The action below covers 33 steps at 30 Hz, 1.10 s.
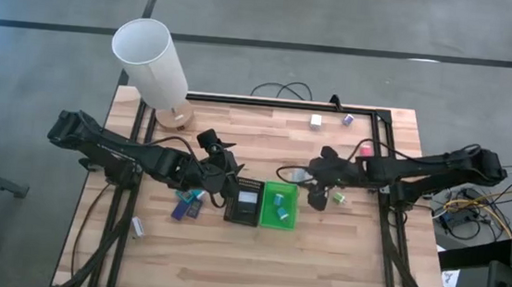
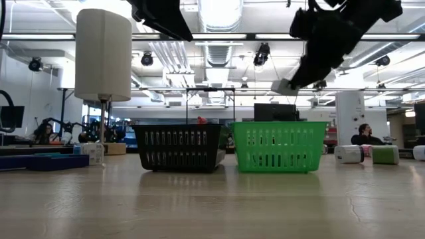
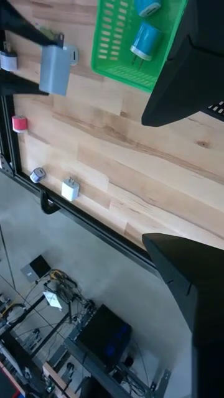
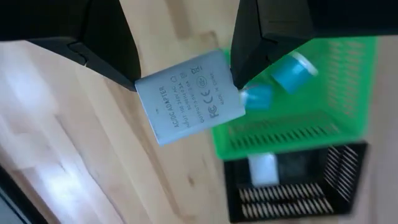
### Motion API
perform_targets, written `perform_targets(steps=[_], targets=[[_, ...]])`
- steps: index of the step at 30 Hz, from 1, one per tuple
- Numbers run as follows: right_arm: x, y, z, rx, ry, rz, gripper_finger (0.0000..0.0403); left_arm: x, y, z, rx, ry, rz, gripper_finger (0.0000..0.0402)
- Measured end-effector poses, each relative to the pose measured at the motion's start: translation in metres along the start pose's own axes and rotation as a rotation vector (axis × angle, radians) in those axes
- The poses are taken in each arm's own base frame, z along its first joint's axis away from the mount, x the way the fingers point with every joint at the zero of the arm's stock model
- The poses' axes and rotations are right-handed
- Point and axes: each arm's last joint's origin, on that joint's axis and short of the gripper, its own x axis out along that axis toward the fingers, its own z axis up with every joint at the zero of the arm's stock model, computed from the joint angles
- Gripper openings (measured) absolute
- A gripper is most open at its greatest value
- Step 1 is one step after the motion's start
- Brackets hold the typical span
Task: Pick & Place Office items
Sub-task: Put the bottom white charger adapter into the green basket, then put the left white black charger adapter into the green basket
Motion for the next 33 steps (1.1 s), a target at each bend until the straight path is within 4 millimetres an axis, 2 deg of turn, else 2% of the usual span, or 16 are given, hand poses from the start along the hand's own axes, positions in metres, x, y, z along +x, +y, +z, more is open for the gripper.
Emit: perform_targets(steps=[5,10,16,21,23,29,33], targets=[[0.006,0.013,-0.001,0.107,0.011,0.083,0.0208,0.0,0.0,0.0,0.0,0.0,0.0,0.0303],[0.021,0.024,-0.005,0.208,0.05,0.137,0.0208,0.0,0.0,0.0,0.0,0.0,0.0,0.0303],[0.042,0.032,-0.008,0.247,0.157,0.175,0.0208,0.0,0.0,0.0,-0.004,0.0,0.0,0.0303],[0.052,0.038,-0.002,0.193,0.174,0.185,0.0208,0.0,0.0,0.0,-0.004,0.0,0.0,0.0303],[0.053,0.039,0.001,0.179,0.17,0.187,0.0222,0.0,0.0,0.0,-0.004,0.0,0.0,0.0303],[0.048,0.039,0.006,0.178,0.153,0.194,0.0303,0.0,0.0,0.0,-0.003,0.0,0.0,0.0303],[0.045,0.038,0.007,0.177,0.144,0.199,0.0334,0.0,0.0,0.0,-0.003,0.001,-0.001,0.0303]])
